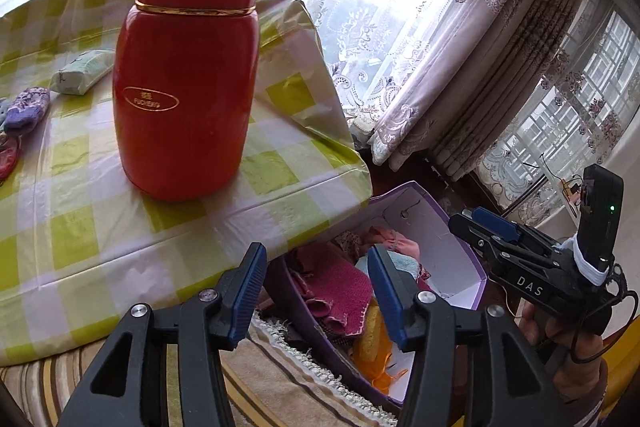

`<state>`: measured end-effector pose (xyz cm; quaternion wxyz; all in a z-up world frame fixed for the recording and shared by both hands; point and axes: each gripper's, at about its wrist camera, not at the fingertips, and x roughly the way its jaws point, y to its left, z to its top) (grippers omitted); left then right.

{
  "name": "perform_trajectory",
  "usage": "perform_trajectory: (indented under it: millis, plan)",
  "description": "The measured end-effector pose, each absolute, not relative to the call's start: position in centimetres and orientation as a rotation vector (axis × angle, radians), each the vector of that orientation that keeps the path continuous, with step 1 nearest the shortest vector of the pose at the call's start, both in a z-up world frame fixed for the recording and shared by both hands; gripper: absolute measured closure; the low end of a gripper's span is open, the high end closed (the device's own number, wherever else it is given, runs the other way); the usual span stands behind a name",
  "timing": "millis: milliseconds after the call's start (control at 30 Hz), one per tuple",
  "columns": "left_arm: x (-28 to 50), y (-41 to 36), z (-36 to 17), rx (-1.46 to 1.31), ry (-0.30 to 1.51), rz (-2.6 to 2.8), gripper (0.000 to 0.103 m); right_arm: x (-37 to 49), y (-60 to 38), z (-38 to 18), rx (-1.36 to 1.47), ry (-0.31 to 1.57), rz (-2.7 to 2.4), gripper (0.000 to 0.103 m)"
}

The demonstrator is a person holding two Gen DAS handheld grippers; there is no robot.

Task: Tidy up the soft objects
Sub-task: 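Move both open tools back over the table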

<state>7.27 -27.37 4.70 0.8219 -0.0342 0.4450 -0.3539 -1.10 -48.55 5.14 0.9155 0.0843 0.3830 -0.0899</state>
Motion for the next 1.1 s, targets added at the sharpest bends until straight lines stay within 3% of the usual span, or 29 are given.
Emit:
perform_trajectory:
  millis: [533, 900, 1100]
  plan:
    - [12.6, -12.6, 5.9, -0.169, 0.872, -0.424, 0.049, 3.8, -30.6, 8.6, -0.040, 0.787, 0.245, 0.040]
    - [21.3, -3.9, 5.3, -0.145, 0.787, -0.130, 0.046, 14.9, -20.8, 13.1, 0.002, 0.711, 0.267, 0.040]
    - [27.4, -4.2, 5.0, -0.121, 0.724, -0.082, 0.036, 24.9, -20.7, 15.0, 0.160, 0.698, 0.147, 0.027]
